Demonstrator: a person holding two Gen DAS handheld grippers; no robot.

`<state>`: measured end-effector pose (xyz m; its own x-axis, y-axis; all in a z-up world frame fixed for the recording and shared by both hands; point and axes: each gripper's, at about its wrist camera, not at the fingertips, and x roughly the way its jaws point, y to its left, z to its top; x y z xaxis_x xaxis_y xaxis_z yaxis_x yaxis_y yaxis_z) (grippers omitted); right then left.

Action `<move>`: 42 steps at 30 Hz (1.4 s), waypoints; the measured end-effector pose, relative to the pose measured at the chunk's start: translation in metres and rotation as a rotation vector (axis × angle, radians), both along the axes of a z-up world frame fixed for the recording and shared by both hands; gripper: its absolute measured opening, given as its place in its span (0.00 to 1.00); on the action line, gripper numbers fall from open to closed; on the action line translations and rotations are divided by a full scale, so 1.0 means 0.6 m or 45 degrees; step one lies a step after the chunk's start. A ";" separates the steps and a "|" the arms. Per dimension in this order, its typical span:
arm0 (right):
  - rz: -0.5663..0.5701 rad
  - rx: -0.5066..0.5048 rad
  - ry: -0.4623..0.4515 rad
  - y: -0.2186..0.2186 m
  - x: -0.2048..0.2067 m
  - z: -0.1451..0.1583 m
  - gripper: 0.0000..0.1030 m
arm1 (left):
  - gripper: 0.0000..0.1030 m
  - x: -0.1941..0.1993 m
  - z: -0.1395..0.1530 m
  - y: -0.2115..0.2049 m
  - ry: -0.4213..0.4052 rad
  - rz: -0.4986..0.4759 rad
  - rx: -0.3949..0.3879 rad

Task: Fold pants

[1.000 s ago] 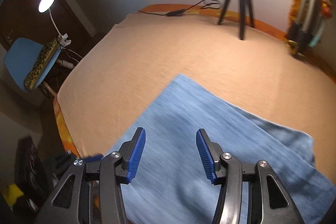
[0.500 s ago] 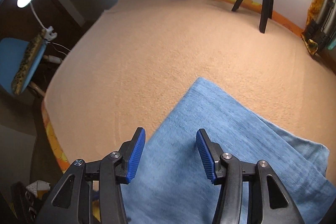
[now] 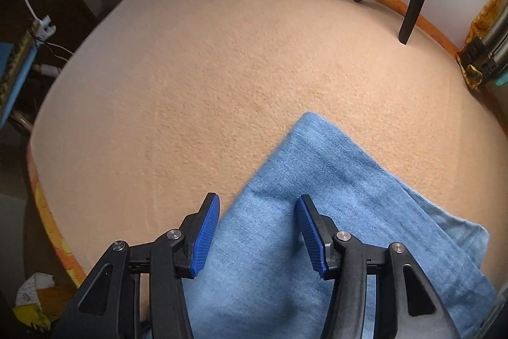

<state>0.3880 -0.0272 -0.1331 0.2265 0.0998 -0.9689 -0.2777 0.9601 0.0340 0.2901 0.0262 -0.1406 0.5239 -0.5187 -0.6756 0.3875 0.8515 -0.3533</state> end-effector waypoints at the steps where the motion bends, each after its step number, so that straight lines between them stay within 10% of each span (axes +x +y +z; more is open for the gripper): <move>1: 0.001 -0.015 0.004 0.003 0.001 -0.004 0.53 | 0.43 0.001 0.001 -0.002 0.000 -0.003 0.000; 13: -0.037 0.035 -0.018 -0.008 -0.005 -0.002 0.30 | 0.43 0.039 -0.015 -0.003 0.069 0.066 -0.022; 17: -0.036 0.077 -0.015 -0.015 -0.006 0.002 0.30 | 0.21 0.048 -0.016 -0.004 0.068 0.075 -0.064; 32: 0.067 0.045 0.074 -0.015 -0.010 0.015 0.62 | 0.15 0.007 0.041 -0.037 -0.112 0.003 -0.088; 42: -0.014 0.152 0.043 -0.077 -0.011 0.036 0.16 | 0.13 0.010 0.067 -0.054 -0.145 -0.061 -0.062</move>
<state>0.3812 -0.0735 -0.1115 0.1954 0.2127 -0.9574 -0.2638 0.9516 0.1576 0.2959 -0.0064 -0.1004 0.5696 -0.5757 -0.5866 0.4675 0.8140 -0.3449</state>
